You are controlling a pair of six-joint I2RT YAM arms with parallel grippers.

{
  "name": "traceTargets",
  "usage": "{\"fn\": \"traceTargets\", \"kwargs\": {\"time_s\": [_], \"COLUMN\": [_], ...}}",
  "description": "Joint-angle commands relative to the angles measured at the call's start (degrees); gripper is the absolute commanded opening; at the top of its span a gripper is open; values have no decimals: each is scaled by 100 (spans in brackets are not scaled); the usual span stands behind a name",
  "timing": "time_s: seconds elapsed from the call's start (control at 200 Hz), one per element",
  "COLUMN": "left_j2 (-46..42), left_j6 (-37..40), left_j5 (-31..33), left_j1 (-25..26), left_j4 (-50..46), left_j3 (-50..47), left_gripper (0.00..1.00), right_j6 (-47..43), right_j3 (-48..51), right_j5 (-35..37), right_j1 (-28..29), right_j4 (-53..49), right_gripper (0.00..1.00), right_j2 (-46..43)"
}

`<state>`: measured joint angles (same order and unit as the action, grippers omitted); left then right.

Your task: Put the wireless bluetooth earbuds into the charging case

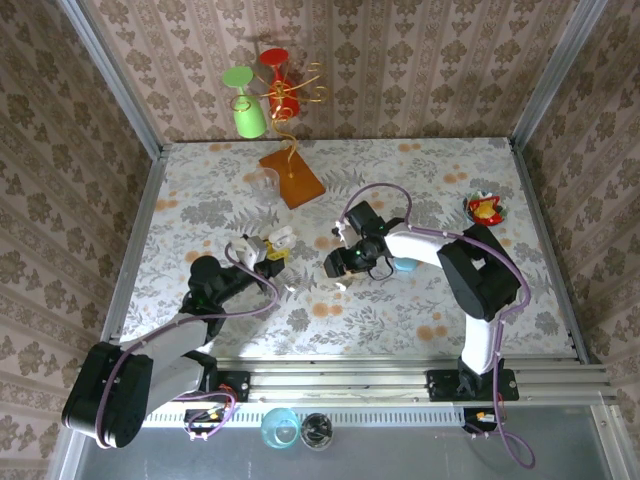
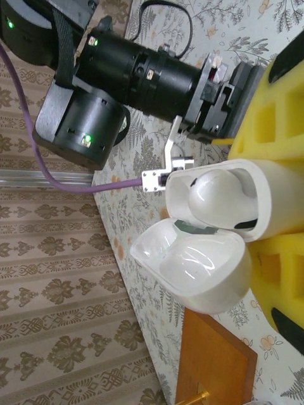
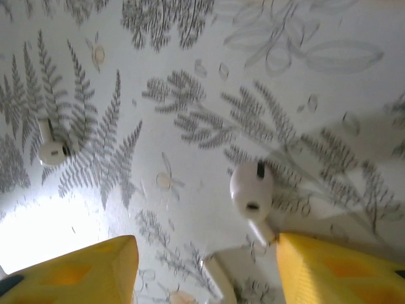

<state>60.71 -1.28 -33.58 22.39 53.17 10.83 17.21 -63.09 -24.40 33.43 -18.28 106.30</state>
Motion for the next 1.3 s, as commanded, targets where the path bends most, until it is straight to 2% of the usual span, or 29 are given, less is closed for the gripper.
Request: {"fn": "traceTargets", "kwargs": {"time_s": [0.0, 0.145, 0.565, 0.93, 1.055, 1.295], "left_j2": [53, 134, 126, 90, 64, 32], "left_j6": [70, 31, -48, -56, -42, 61], "left_j5": [-41, -62, -85, -84, -56, 39], "left_j1": [-34, -34, -39, -35, -39, -43], "left_j4": [234, 333, 414, 414, 407, 351], "left_j3": [-11, -11, -107, -121, -133, -116], "left_gripper": [0, 0, 0, 0, 0, 0], "right_j6": [199, 392, 508, 533, 369, -173], "right_j3": [89, -68, -655, -612, -427, -289], "right_j5": [238, 443, 408, 632, 1206, 3196], "right_j1": [15, -60, -115, -144, -145, -36], "right_j4": [-90, 36, -131, -139, -220, -918], "right_gripper": [54, 43, 35, 22, 20, 18], "right_j2": [-320, -178, 524, 490, 146, -274]}}
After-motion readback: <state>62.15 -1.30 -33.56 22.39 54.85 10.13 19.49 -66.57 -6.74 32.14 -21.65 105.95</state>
